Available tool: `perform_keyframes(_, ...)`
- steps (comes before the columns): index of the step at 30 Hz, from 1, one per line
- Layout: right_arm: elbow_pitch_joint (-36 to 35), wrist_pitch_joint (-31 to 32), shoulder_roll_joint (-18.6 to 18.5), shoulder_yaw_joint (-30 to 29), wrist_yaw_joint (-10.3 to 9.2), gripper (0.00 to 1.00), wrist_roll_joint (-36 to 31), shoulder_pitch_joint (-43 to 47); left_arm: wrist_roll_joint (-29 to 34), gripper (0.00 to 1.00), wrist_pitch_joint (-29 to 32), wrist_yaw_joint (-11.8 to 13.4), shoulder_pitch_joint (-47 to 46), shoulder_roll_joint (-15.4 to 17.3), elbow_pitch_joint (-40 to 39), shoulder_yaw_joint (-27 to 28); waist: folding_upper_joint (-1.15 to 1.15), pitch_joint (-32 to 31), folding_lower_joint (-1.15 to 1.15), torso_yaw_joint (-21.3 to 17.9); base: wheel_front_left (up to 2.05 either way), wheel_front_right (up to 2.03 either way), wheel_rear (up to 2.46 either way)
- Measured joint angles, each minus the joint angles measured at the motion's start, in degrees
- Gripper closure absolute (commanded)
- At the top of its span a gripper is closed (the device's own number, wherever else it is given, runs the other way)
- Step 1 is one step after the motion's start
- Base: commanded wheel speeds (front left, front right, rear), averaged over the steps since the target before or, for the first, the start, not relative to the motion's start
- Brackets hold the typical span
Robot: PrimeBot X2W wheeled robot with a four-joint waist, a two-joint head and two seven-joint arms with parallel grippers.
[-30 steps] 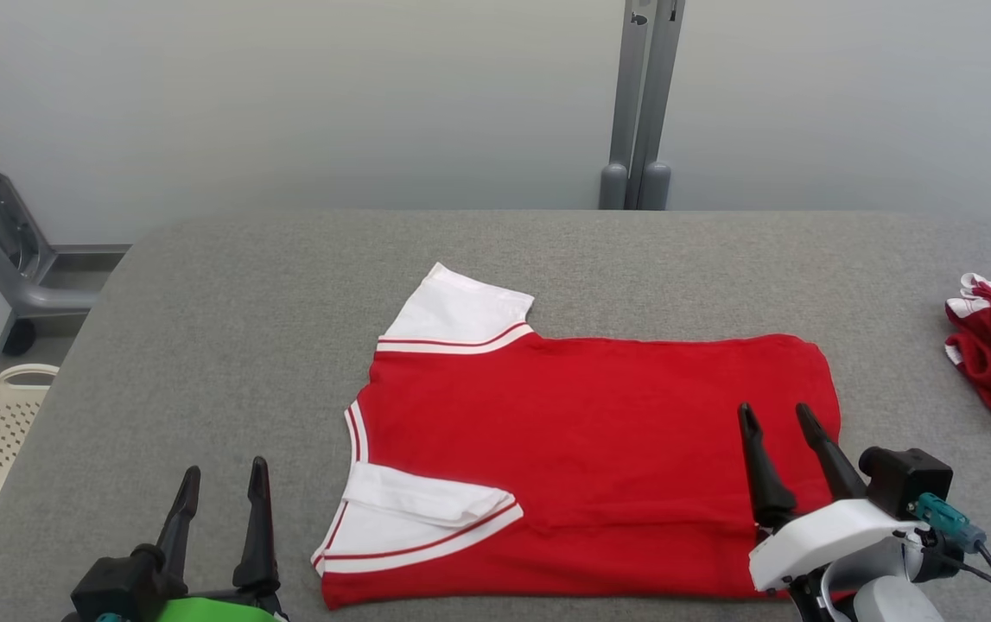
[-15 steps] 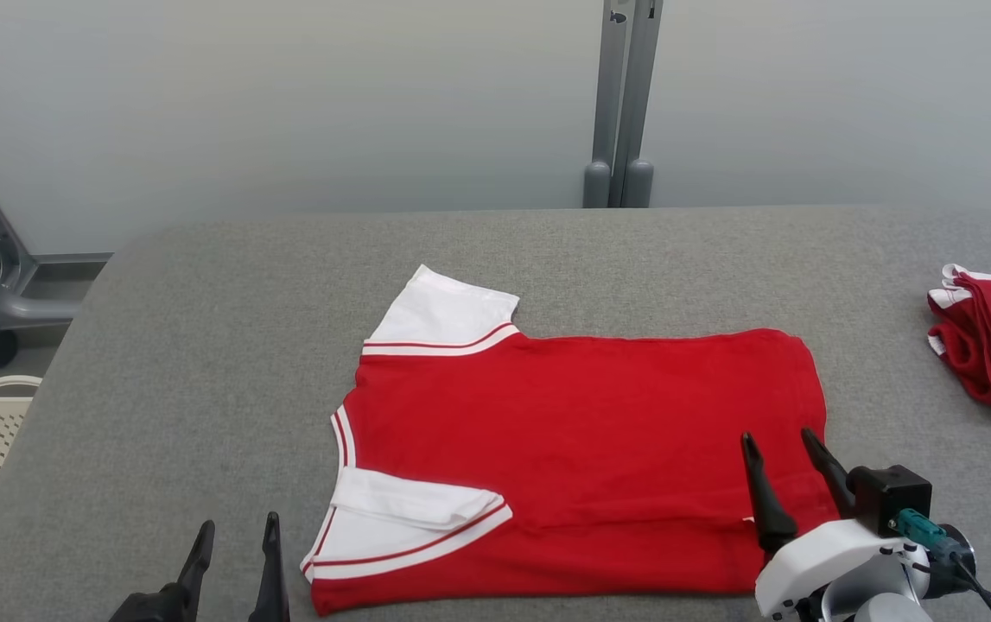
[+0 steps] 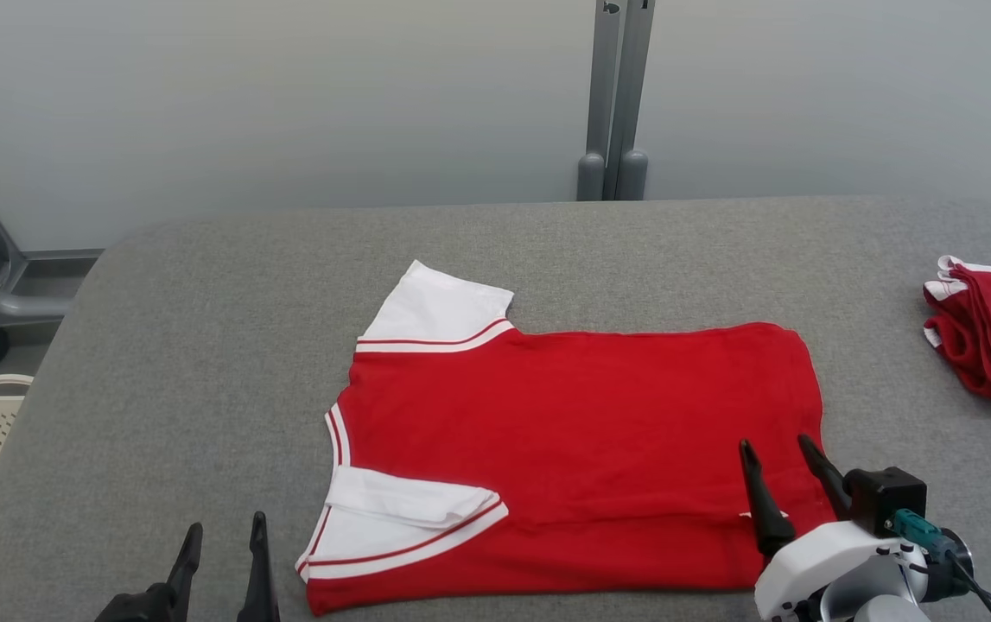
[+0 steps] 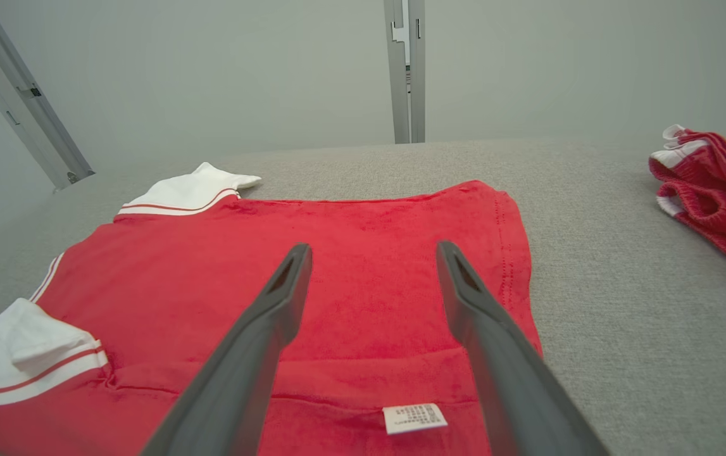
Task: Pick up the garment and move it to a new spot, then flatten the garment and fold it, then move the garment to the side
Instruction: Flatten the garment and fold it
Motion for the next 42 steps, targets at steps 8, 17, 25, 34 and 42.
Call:
perform_keyframes(8,0.3,0.0,0.0,-0.2,0.00,0.00,0.2,-0.1,0.9,0.00,0.0,-0.6,-0.3,-0.5,0.3,0.5,0.00,0.4,0.00,-0.1,0.00,0.00,0.00)
perform_keyframes(17,-0.7,3.3,0.0,-0.2,0.00,0.00,-0.5,-3.0,2.7,0.00,0.2,-1.7,-6.5,0.1,4.0,-2.4,0.00,2.5,0.00,-0.4,0.00,0.00,0.00)
perform_keyframes(25,-3.7,18.5,-4.8,4.2,0.00,0.00,-1.8,-17.2,1.6,0.00,9.1,-2.5,-25.7,4.8,11.4,-8.2,0.00,8.1,0.00,-0.9,0.00,0.00,0.00)
perform_keyframes(34,-1.4,43.2,-11.4,8.9,0.01,0.00,3.4,-35.0,-5.0,0.00,20.9,-2.6,-47.7,11.0,18.1,-16.3,0.00,17.0,0.01,-3.2,0.00,0.00,0.00)
perform_keyframes(42,-1.5,54.1,-14.2,9.9,0.03,0.00,4.6,-43.7,-7.8,0.00,27.3,-2.6,-60.7,15.8,23.6,-23.3,0.00,24.1,0.01,-6.5,0.00,0.00,0.00)
